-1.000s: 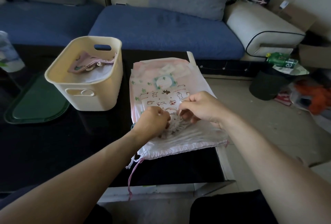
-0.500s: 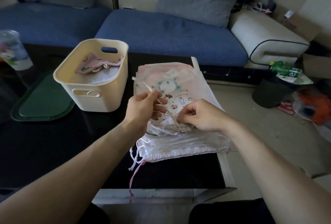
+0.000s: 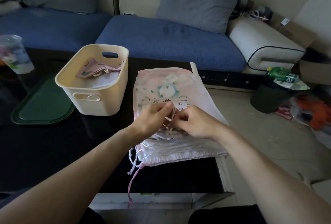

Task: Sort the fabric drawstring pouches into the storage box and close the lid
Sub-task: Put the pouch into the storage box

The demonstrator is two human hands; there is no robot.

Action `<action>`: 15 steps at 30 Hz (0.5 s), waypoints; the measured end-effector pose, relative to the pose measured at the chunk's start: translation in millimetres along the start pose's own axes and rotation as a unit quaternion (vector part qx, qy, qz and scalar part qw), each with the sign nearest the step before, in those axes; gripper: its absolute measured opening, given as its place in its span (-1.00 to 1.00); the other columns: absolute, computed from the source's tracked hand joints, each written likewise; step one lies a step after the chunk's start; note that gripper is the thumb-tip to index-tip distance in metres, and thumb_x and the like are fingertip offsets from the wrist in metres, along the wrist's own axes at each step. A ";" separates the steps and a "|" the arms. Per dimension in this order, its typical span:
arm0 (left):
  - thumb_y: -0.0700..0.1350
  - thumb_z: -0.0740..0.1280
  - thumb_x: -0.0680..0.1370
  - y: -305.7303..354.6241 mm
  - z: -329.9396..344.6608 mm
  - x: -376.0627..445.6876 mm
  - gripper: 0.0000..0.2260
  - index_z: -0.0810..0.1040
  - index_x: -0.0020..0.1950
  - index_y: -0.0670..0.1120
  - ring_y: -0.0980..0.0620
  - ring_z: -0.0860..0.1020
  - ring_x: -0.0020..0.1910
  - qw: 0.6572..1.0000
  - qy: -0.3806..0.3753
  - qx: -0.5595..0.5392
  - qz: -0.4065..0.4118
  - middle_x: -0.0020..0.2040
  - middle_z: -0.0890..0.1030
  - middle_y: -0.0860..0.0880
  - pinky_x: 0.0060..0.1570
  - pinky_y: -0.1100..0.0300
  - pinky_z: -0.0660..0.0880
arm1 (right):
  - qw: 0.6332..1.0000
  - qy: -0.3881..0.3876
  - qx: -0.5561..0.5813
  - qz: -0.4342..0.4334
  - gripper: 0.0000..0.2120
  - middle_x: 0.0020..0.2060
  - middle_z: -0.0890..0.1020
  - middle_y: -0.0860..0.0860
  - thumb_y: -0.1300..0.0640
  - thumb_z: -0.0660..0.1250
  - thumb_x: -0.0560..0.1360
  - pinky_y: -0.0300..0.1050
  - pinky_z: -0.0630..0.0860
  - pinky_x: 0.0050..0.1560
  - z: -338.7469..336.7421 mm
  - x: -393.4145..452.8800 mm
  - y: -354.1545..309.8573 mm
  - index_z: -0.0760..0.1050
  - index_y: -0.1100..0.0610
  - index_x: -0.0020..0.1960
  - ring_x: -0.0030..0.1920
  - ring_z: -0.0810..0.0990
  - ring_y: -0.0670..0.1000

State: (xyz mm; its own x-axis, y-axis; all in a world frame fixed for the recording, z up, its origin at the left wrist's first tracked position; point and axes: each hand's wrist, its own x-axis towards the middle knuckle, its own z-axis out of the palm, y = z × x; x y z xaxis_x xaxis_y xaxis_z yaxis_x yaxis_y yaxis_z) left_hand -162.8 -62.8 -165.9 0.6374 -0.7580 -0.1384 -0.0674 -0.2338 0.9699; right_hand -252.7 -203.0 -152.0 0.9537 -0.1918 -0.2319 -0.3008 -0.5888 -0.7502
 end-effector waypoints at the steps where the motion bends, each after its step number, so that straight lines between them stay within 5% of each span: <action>1: 0.01 0.16 0.69 -0.1 0.0 -1.2 -0.63 0.63 0.02 -0.23 0.05 0.60 -0.24 0.998 0.004 0.059 0.020 -0.10 0.67 -0.20 -0.21 0.14 0.54 | 1.000 0.011 0.012 0.007 -0.58 -0.51 0.50 -0.06 0.13 0.36 0.55 -0.14 0.37 -0.29 -0.9 -0.7 0.4 0.49 0.04 -0.49 -0.42 0.41 -0.06; 8: -0.07 0.32 0.61 -0.9 -13.8 -9.8 -0.86 0.64 -0.04 -0.08 0.05 0.60 -0.25 0.958 0.009 0.269 0.098 -0.24 0.66 0.00 -0.19 0.09 0.54 | 0.987 0.084 0.114 0.072 -0.79 -0.46 0.58 -0.02 0.18 0.33 0.57 -0.29 0.35 -0.43 -6.2 0.1 2.8 0.68 0.28 -0.10 -0.43 0.43 -0.05; 15: -0.09 0.29 0.61 -4.9 -28.6 -8.3 -0.85 0.61 -0.09 -0.08 0.17 0.55 -0.25 0.938 -0.021 0.343 0.050 -0.21 0.61 0.07 -0.30 0.36 0.42 | 0.994 0.009 0.107 0.026 -0.82 -0.32 0.68 -0.01 0.19 0.31 0.62 -0.30 0.35 -0.39 -2.8 -2.7 -1.9 0.65 0.23 -0.05 -0.44 0.43 -0.13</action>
State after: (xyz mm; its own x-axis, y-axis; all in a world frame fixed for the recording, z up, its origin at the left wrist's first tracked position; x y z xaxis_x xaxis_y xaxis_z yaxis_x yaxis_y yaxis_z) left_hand -145.8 -37.9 -163.8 0.5719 -0.8168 -0.0761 -0.6121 -0.4867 0.6233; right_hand -254.7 -203.6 -148.3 0.9359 -0.2336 -0.2637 -0.3395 -0.3982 -0.8522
